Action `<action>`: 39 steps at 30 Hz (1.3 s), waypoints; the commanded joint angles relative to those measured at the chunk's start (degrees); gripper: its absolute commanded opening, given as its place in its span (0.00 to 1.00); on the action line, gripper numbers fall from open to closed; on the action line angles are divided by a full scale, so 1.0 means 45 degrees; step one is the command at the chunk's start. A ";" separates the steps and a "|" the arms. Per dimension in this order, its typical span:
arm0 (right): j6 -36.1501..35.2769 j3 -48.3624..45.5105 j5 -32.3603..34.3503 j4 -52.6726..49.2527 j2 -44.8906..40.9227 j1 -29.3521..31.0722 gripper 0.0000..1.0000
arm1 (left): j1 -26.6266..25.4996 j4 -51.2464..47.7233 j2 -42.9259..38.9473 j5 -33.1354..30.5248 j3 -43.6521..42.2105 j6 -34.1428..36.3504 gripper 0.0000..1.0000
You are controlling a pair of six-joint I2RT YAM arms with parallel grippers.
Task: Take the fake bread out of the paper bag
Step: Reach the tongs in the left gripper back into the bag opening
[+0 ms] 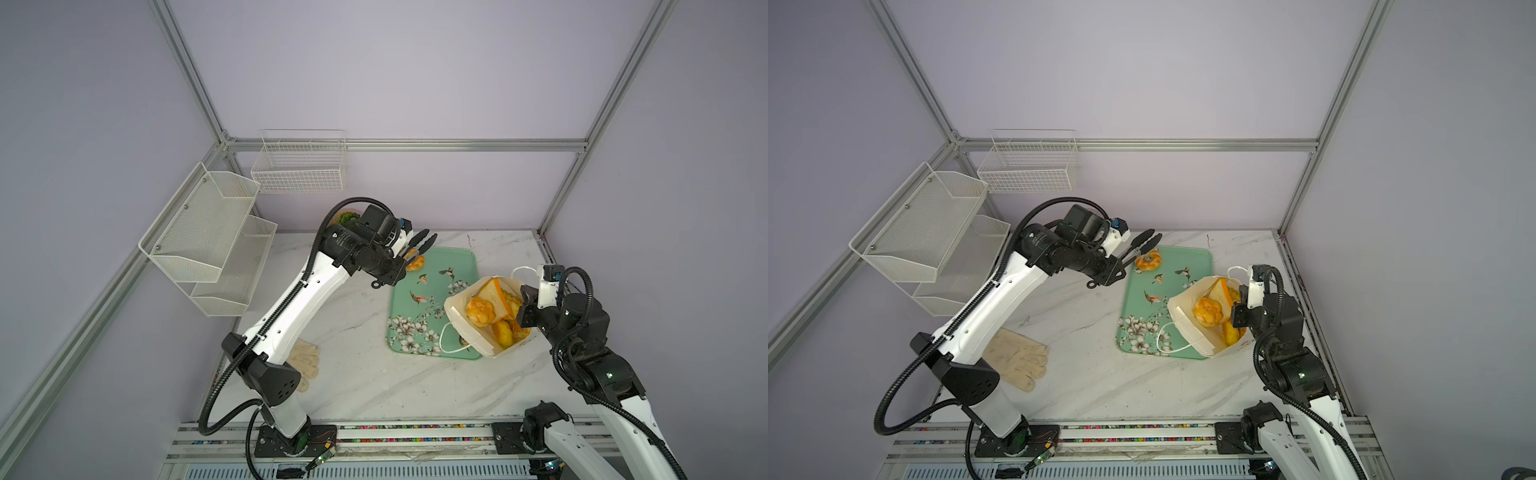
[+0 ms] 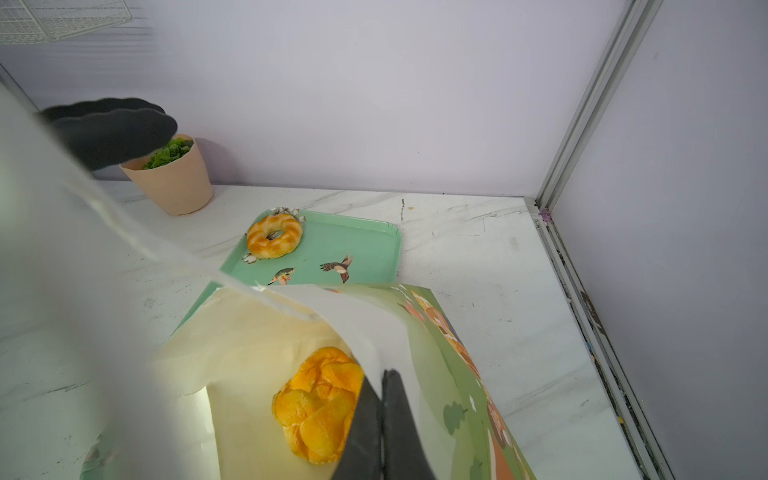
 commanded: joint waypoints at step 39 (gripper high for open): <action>-0.0117 -0.0427 -0.0534 0.1055 -0.0838 0.0026 0.00 | -0.5139 0.1629 0.5182 0.2450 0.4549 -1.0295 0.39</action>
